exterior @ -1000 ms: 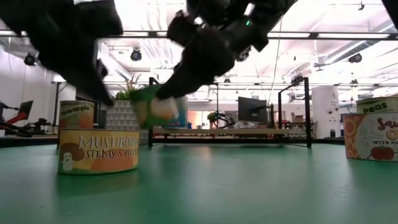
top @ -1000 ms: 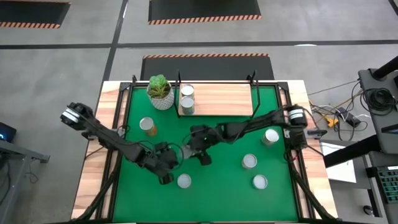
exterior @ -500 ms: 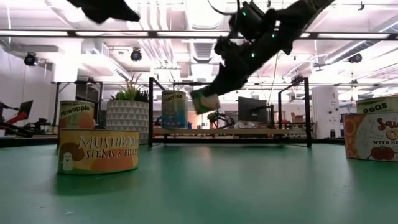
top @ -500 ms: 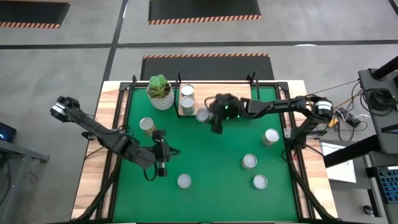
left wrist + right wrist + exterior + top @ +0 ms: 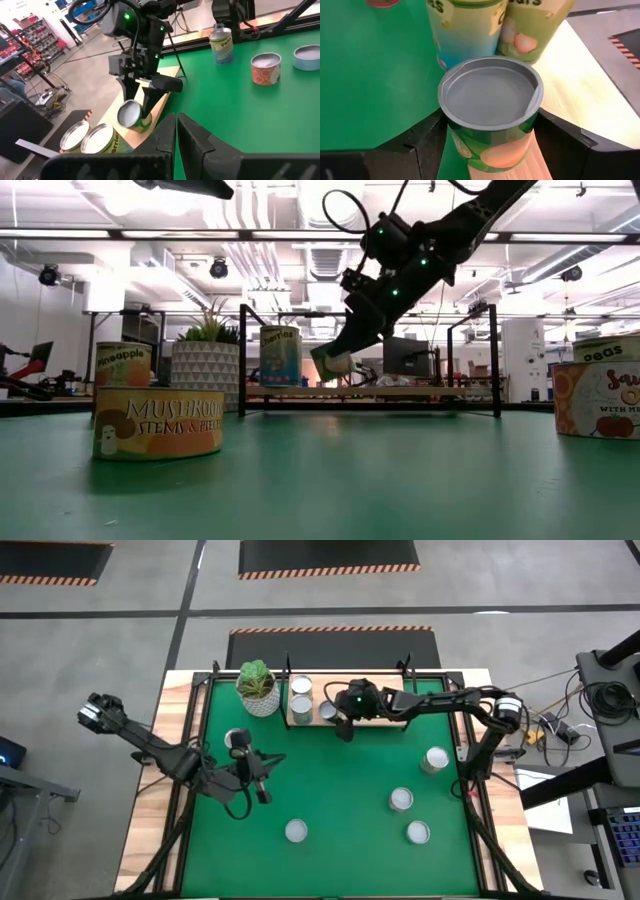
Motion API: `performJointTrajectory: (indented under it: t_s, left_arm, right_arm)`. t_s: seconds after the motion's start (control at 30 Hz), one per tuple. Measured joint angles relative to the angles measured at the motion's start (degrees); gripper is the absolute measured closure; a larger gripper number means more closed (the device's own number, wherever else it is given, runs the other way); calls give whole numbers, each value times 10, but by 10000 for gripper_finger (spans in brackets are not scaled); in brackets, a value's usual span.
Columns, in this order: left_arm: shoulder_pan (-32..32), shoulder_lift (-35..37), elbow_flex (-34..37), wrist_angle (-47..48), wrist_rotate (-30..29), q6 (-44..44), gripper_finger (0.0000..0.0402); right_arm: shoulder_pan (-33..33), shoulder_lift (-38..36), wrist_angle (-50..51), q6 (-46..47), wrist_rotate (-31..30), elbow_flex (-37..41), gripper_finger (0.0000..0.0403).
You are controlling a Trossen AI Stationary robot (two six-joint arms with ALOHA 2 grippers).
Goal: Pick and place cans onto a shelf
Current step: Put the canned peaches on the shelf
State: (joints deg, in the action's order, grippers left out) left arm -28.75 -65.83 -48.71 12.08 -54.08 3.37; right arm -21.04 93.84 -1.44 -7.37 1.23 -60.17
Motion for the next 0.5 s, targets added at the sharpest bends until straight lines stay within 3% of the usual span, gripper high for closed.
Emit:
performJointTrajectory:
  t_s: [0.17,0.5]
  left_arm:
    - [0,-3,0,0,0,-13,402]
    - [0,-4,0,0,0,-17,402]
  right_arm:
    - [0,0,6,-2,-3,-2,138]
    - [-4,0,22,-2,-27,-2,85]
